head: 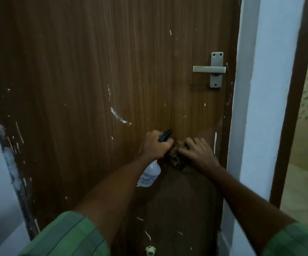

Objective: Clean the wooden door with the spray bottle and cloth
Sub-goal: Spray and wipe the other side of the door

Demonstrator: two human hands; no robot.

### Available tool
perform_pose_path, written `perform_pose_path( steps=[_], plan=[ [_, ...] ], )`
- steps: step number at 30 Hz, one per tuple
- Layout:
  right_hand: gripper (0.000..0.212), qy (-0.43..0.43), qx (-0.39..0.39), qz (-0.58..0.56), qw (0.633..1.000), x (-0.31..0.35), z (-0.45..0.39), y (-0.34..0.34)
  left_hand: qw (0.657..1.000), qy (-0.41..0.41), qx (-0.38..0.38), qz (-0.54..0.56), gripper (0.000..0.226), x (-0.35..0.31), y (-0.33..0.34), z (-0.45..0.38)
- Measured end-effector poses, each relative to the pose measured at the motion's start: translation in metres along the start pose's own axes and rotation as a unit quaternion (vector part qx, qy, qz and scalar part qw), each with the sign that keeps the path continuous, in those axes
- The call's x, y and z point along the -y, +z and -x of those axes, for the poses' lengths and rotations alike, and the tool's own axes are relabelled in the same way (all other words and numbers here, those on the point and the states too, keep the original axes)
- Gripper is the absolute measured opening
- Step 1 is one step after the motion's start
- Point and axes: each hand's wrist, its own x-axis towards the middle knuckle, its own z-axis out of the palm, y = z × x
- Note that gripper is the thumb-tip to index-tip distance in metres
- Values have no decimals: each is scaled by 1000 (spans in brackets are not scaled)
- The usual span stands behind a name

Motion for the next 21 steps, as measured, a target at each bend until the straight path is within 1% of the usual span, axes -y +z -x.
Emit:
perform_pose_path(
  steps=[1,2,3,4,5,6,7,9,10,11,12,13,15,16,18,21],
  plan=[
    [72,27,-26,7,999,-11,-11,-10,1000,-1,3,-3,27,-2,3,-1],
    [67,98,-73,8,993,-19,-22,-20,1000,-2,4,1,29,-4,7,-4],
    [61,182,-113,-3,977,-27,-31,-26,1000,-4,-1,9,31,-9,10,-6],
    [56,242,-145,-18,959,-27,-33,-27,1000,-3,-6,13,33,-11,14,-8],
    [54,273,-155,-41,949,-23,-29,-25,1000,-2,-8,15,35,-14,19,-10],
    [55,281,-141,-51,948,-15,-16,-17,1000,-1,-8,20,34,-16,23,-10],
    [56,270,-113,-57,954,-4,1,-6,1000,0,-5,24,33,-18,27,-10],
    [60,201,-58,-57,976,15,41,12,1000,8,11,18,30,-20,35,-12],
    [63,163,-48,-39,985,10,49,13,1000,14,15,14,29,-23,40,-13],
    [63,148,-44,-30,987,-6,44,8,1000,18,19,15,29,-29,43,-15],
    [60,174,-63,-36,982,-22,31,-1,999,22,27,16,29,-35,47,-19],
    [55,234,-101,-35,966,-36,15,-12,999,21,34,19,29,-41,51,-23],
    [50,357,-168,-37,918,-51,-12,-27,999,16,33,33,30,-50,56,-30],
    [49,387,-182,-51,903,-48,-15,-27,998,19,33,40,30,-54,58,-33],
    [50,387,-170,-77,903,-32,3,-16,998,22,33,49,30,-61,63,-35],
    [59,372,-115,-126,912,-2,51,-7,998,26,22,49,28,-68,71,-36]
  ],
)
